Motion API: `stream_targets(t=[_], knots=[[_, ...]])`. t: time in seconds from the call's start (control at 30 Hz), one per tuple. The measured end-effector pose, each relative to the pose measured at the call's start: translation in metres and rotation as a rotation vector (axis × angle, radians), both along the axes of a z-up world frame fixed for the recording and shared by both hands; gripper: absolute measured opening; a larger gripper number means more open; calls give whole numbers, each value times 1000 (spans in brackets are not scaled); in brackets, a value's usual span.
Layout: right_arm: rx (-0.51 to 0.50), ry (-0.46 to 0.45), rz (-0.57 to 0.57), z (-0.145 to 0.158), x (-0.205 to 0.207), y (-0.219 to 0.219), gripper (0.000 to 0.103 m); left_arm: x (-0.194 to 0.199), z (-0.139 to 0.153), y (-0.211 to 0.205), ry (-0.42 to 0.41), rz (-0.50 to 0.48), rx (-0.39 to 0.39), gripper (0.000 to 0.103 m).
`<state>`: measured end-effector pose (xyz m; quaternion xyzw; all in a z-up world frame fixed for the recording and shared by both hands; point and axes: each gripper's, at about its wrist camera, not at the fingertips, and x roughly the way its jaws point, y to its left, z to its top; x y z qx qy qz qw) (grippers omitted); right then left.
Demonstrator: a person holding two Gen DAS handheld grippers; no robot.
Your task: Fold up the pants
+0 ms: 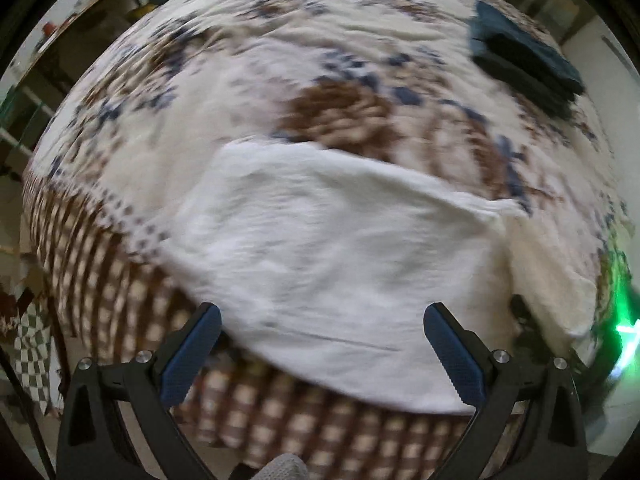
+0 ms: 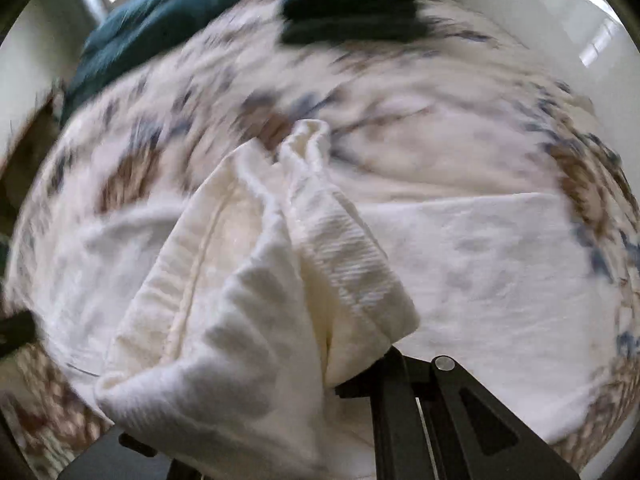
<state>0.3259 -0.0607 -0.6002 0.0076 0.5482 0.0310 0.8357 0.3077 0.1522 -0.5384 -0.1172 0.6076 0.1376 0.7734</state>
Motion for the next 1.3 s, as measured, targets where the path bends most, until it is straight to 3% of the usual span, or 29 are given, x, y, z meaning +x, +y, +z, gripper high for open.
stream_targets(t=[0.13,0.2,0.23,0.27,0.3,0.33,0.43,0.47,0.53,0.6,0.67,0.77,0.93,1.0,1.17,1.23,1.27,1.3], knots=[[-151,17,70,-24,-8,39,14,-11,-11,32,22,64,-5,103],[-160,43,110,-21,-3,40,17,-10,-13,40,23,93,-25,103],[-127,64,140,-16,-2,37,27,-8,-13,42,19,108,-52,103],[-25,90,163,-5,-6,25,37,-5,-12,43,14,116,-71,103],[71,100,161,5,-10,15,65,-2,-10,42,4,125,-98,103],[157,102,144,17,-11,2,81,3,-9,40,-9,129,-136,103],[313,84,28,50,-32,-43,82,24,-13,21,-1,99,-241,103],[362,97,-67,54,-42,-68,82,33,-19,10,10,71,-291,103],[428,139,-219,50,-57,-104,82,51,-34,-13,56,2,-350,103],[516,190,-373,35,-74,-142,82,68,-60,-41,153,-65,-435,103],[561,239,-486,16,-86,-170,82,76,-83,-60,228,-93,-455,103],[662,283,-610,-10,-99,-193,82,81,-103,-75,296,-91,-422,103],[658,300,-621,-17,-100,-197,82,54,-97,-87,365,-275,-112,103],[650,310,-599,-16,-98,-193,82,35,-88,-80,385,-304,-81,103],[679,349,-623,-24,-91,-189,82,35,-51,-67,288,-171,-235,103],[746,350,-667,-33,-91,-191,81,46,-51,-75,264,-159,-301,103],[770,325,-694,-36,-92,-194,78,51,-58,-82,269,-161,-349,103],[765,311,-710,-37,-93,-195,64,55,-66,-88,277,-160,-368,102]])
